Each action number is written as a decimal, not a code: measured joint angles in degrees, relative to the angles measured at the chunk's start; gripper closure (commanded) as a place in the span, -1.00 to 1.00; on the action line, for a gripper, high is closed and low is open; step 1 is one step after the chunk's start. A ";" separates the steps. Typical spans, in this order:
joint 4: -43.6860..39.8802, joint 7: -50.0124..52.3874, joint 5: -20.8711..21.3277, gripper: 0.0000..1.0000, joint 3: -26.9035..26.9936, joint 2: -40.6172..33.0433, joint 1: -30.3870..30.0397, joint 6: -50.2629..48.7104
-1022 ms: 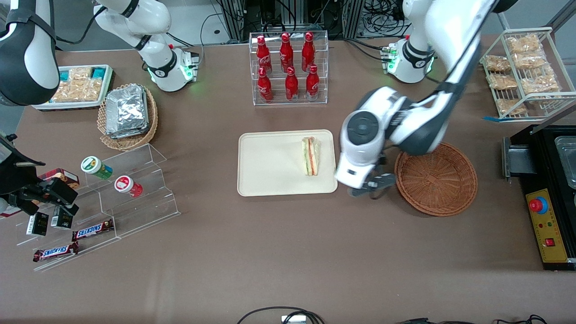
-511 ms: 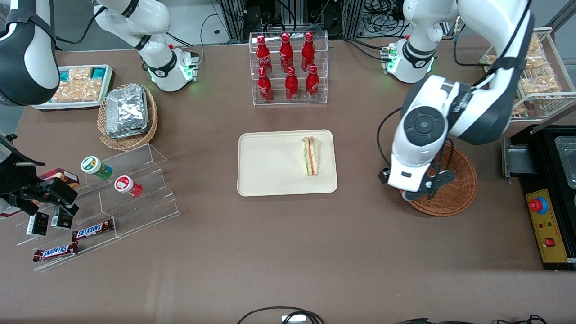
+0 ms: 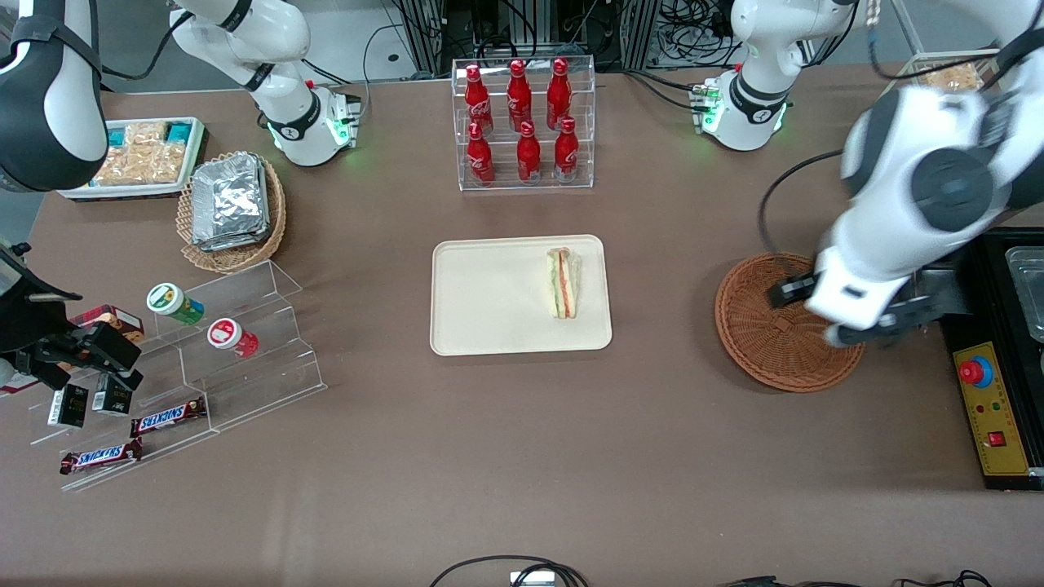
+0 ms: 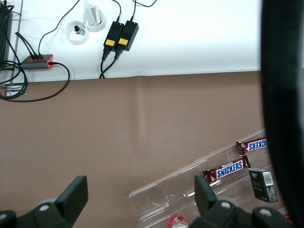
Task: Place sandwich from basket to tray
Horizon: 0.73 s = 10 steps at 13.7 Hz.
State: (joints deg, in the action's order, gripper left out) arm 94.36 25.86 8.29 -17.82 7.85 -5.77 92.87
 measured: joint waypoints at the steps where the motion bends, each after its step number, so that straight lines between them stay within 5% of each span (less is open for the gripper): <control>1: 0.03 -3.86 -1.02 -0.99 1.80 -1.58 -0.03 -1.25; 10: 0.41 -23.48 -7.22 -0.99 7.49 -9.33 -0.03 -5.65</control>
State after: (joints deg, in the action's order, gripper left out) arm 94.77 2.37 1.07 -10.33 -1.48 -5.80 87.22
